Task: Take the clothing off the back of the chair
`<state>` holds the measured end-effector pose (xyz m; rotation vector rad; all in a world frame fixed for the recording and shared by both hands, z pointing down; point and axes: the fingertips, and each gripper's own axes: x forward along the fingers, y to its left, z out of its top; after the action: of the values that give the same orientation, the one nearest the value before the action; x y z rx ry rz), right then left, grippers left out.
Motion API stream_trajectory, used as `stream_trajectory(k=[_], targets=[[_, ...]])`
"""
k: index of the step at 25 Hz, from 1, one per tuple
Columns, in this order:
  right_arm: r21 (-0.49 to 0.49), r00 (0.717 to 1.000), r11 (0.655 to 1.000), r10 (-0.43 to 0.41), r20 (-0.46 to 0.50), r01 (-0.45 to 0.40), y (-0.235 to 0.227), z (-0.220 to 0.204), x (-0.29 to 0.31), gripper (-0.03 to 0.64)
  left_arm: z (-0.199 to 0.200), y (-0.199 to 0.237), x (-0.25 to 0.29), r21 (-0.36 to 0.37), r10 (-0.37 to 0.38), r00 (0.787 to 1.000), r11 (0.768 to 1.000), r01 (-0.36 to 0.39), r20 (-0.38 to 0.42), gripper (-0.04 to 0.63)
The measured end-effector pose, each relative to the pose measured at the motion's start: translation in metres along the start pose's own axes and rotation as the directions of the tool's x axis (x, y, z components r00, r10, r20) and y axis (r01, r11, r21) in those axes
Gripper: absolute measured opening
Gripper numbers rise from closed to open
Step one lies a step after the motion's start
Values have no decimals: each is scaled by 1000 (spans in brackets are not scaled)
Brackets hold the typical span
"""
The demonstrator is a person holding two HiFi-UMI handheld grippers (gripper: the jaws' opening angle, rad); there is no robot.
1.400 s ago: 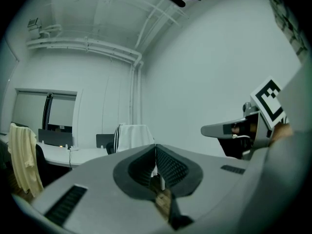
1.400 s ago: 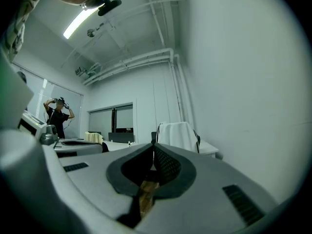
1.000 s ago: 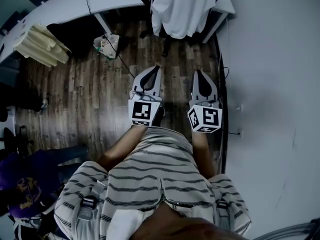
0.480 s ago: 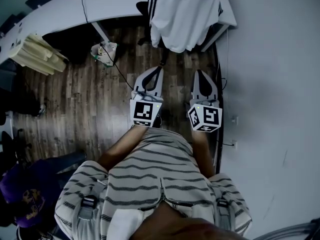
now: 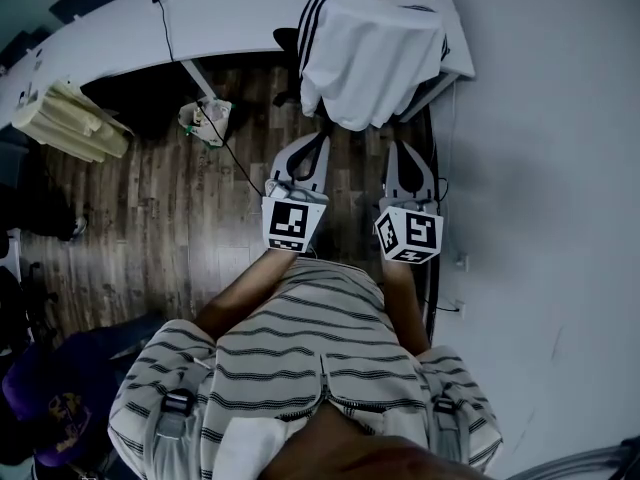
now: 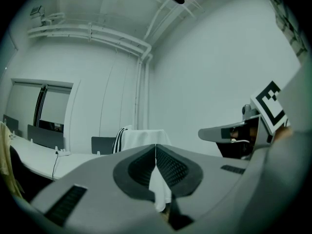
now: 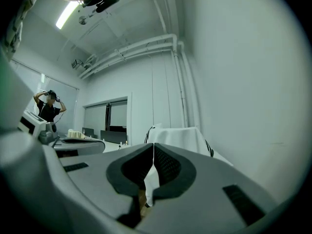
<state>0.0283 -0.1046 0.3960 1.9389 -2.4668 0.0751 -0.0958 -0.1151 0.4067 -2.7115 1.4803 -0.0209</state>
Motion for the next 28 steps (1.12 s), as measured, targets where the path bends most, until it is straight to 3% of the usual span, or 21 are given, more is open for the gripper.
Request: stream_trajectory(k=[10,16,28], targets=[[12,1000,1000,-13,-2,14,-15,-1,34,20,-7,14,29,4,7,1000,1000,-7,-19,25],[29,999,999,35,-14,-35,-25,-7,42,20,-10,5,44,-6,13,1000,1000,-13,-25,25],[45,995,995,93,-24,-92,-76,-4,59,20,-5,-8,81,-3,122,991,992,-122,-47,25]])
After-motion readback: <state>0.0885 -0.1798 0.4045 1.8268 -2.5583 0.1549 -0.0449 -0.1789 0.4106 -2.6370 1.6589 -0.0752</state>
